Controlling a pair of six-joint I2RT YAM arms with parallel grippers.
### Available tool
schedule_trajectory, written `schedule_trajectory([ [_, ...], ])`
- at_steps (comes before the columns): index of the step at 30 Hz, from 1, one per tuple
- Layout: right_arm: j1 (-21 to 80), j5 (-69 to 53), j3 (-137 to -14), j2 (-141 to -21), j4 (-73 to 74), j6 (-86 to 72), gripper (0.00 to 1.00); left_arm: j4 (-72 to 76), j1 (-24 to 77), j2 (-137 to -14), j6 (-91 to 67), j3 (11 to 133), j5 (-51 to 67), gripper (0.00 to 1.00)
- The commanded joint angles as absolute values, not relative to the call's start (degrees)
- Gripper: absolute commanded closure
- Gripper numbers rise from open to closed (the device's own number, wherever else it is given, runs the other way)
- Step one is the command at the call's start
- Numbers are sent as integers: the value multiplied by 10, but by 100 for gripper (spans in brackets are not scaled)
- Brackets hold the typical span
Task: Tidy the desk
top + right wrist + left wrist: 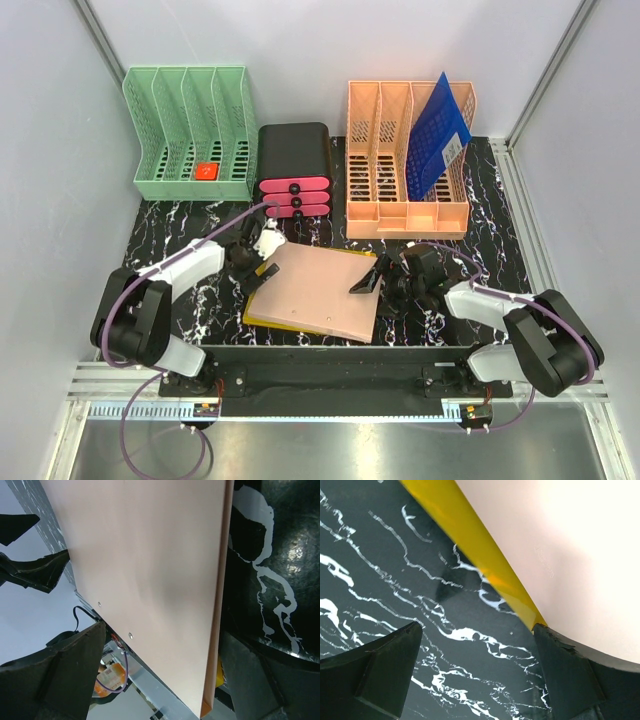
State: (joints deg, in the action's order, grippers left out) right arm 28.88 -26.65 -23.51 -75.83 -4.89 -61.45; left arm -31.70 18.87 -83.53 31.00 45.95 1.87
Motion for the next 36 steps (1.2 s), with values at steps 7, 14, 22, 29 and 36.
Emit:
schedule_trajectory([
  [7,293,-250,-207,-772,-56,-613,0,-291,216,-839,286,477,13,1],
  [14,293,-254,-188,-766,-76,-628,0,-289,245,-857,274,490,11,1],
  [22,292,-258,-159,-713,-84,-655,0,-287,298,-895,258,504,16,1],
  [29,292,-245,-171,-608,-14,-663,0,-291,362,-921,254,520,13,1],
  [36,292,-237,-206,-492,95,-671,21,-293,403,-954,250,541,20,1],
])
